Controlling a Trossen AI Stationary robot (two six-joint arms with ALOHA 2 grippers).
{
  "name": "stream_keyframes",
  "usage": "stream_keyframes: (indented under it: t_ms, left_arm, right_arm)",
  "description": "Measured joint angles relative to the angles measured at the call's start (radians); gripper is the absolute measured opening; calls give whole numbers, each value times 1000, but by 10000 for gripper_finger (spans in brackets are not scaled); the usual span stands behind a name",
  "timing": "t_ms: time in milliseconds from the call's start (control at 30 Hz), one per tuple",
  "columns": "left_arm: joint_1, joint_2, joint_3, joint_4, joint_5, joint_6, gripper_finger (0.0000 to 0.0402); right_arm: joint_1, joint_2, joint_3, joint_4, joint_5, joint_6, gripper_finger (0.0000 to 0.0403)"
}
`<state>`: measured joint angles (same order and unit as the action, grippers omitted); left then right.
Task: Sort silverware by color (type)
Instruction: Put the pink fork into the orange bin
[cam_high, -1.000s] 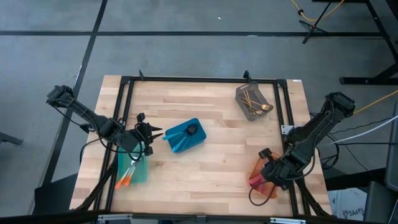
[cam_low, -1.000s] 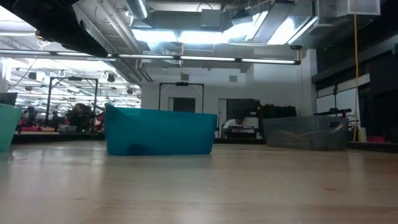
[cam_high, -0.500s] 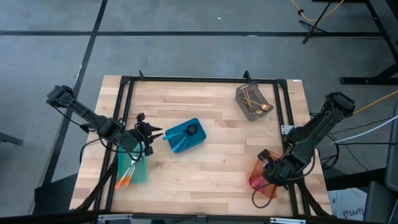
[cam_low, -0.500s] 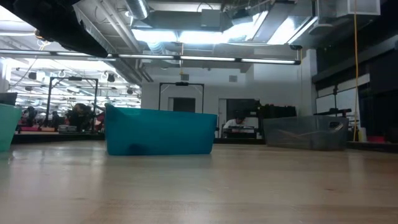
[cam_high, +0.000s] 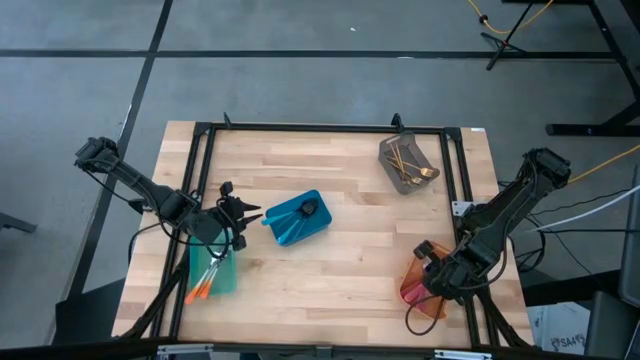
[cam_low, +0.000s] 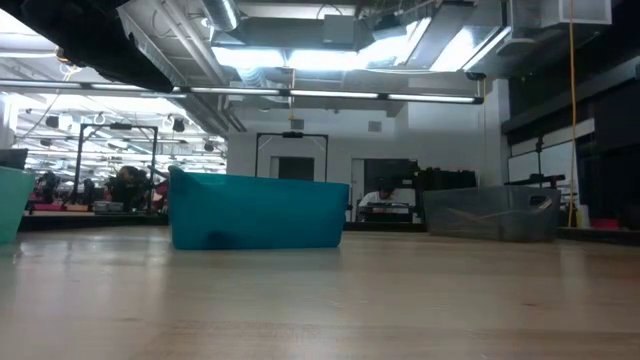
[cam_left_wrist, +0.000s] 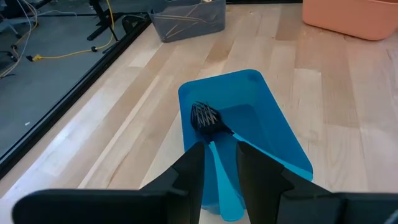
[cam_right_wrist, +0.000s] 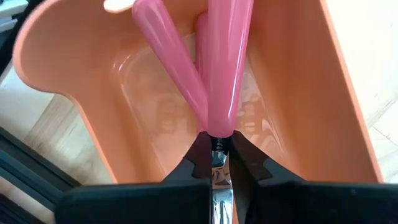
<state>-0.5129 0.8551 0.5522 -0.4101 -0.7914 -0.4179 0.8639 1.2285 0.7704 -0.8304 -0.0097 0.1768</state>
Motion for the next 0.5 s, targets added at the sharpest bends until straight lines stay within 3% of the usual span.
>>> stream_keyframes:
  t_ms: [500]
  left_arm:
    - [0, 0, 0, 0, 0, 0, 85]
  right_arm:
    - [0, 98, 0, 14, -54, 80, 14]
